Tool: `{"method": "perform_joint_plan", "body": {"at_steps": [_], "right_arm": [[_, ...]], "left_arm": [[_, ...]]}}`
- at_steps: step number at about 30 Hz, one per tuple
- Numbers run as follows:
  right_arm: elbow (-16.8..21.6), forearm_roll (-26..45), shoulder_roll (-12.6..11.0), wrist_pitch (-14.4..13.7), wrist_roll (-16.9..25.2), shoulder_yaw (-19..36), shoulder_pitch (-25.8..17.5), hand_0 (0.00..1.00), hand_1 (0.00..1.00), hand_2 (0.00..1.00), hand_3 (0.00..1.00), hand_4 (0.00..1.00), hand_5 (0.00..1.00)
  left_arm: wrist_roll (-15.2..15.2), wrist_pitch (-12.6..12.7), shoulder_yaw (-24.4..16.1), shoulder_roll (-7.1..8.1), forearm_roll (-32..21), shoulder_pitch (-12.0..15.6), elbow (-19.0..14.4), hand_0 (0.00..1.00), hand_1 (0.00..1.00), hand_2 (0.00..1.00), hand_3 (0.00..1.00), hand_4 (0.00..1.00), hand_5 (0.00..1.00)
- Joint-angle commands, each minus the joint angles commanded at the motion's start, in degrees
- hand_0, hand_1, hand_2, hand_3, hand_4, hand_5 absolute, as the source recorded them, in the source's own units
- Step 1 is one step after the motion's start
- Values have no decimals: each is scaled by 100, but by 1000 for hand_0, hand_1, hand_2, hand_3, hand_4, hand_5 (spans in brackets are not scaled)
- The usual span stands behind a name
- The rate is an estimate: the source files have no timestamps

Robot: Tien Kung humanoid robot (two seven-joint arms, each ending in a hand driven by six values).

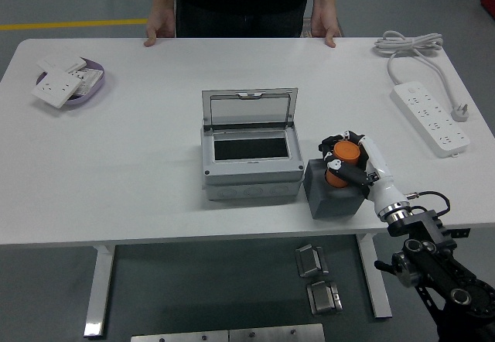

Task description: Pick up the cylinder from the cube,place it in the box,flap close box

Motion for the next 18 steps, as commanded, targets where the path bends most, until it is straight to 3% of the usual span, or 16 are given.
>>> {"method": "perform_joint_plan", "body": {"at_steps": [1, 2, 9, 18], "right_arm": [[6, 0, -10, -9, 1, -11, 45, 537, 568, 438, 339, 270, 2], [12, -2, -20, -16, 0, -23, 86, 529, 472, 435, 331, 136, 2], [148, -147, -99, -138, -73, -185, 395, 526, 471, 434, 322, 130, 2], [518, -1168, -184, -660, -482, -828, 796, 503, 460, 431, 310, 125, 2]], "left_arm": [[0, 0, -3, 0, 8, -3, 1, 618, 646, 639, 659, 692, 193], [0, 0, -7, 0, 14, -5, 1, 618, 646, 639, 660, 692, 193], [3, -2, -22, -1, 55, -14, 3, 618, 645, 640, 662, 695, 197], [6, -3, 29, -14, 30, -6, 8, 618, 645, 641, 663, 700, 208]]}}
